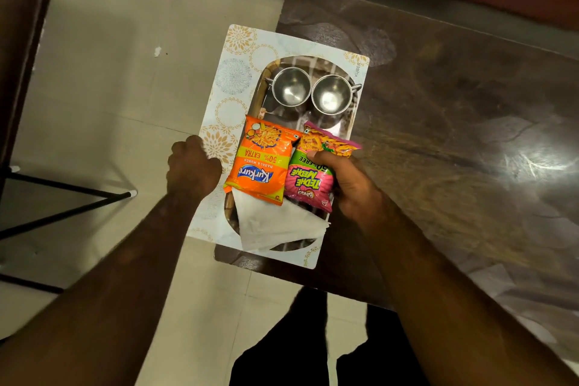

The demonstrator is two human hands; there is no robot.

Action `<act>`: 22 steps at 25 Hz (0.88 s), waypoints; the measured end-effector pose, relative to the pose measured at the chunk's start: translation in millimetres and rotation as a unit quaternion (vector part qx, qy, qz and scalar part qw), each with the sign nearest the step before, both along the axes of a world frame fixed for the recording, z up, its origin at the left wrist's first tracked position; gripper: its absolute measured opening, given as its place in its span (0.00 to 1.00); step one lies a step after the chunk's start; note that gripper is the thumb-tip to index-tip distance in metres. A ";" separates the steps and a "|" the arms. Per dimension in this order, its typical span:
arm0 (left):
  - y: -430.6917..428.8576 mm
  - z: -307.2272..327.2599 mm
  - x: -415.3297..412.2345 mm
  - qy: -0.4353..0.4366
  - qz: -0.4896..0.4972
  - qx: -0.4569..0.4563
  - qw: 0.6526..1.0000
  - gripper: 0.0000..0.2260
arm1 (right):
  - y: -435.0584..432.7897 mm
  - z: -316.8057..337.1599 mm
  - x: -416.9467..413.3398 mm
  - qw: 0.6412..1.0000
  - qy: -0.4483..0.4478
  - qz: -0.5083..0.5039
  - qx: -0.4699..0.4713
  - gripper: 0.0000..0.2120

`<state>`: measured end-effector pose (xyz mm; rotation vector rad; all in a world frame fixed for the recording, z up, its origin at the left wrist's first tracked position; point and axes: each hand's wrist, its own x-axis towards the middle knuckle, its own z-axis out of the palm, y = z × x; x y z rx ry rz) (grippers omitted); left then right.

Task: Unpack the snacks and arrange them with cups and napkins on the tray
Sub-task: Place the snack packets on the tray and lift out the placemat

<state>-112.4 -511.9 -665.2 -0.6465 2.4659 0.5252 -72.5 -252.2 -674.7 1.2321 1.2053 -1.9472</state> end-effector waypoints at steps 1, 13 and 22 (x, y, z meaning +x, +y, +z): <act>-4.7 -2.2 -0.8 -0.023 -0.001 -0.005 1.000 0.25 | -0.8 -1.0 1.0 1.000 -0.006 -0.003 -0.002 0.18; 18.9 38.9 10.1 0.079 -0.107 -0.002 0.991 0.20 | -8.4 9.1 2.6 0.998 -0.030 -0.063 -0.007 0.23; 15.7 125.0 7.6 0.137 -0.172 -0.150 0.964 0.18 | 1.4 13.6 9.9 0.993 -0.020 -0.114 -0.018 0.26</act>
